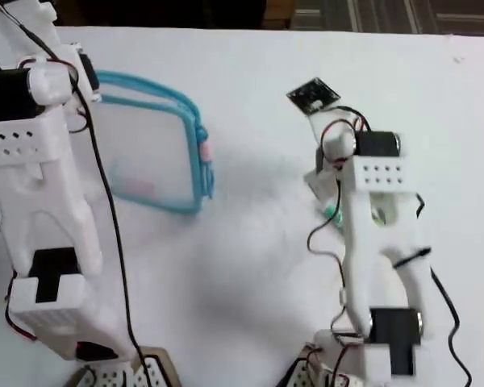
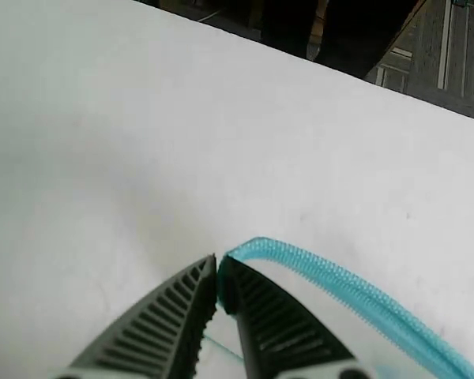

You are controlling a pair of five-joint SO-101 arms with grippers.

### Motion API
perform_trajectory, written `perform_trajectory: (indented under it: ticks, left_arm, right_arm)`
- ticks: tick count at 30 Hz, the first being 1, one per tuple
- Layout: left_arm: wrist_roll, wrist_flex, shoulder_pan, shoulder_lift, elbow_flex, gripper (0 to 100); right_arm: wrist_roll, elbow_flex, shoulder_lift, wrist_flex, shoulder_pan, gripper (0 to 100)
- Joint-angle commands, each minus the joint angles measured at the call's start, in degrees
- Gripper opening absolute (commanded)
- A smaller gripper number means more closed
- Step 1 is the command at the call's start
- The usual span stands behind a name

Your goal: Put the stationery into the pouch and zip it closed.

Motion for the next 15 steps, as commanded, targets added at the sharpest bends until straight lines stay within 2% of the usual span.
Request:
perform_trajectory:
  ticks: [1,8,15]
  left_arm:
    - [-0.3,0.4,-0.2,-0.5,1.8,2]
    - [-0.2,-0.5,-0.2,-0.5,5.7,2]
    - [-0.1,-0.5,0.0,-0.5,5.3,2]
  right_arm:
    - [0.9,0.1,8.0,-5.2,0.5,33.7]
    - [0.9,-2.6,20.8,-12.3,-1.9,33.7]
    - [0.7,-12.9,31.3,-12.4,-1.8,33.1]
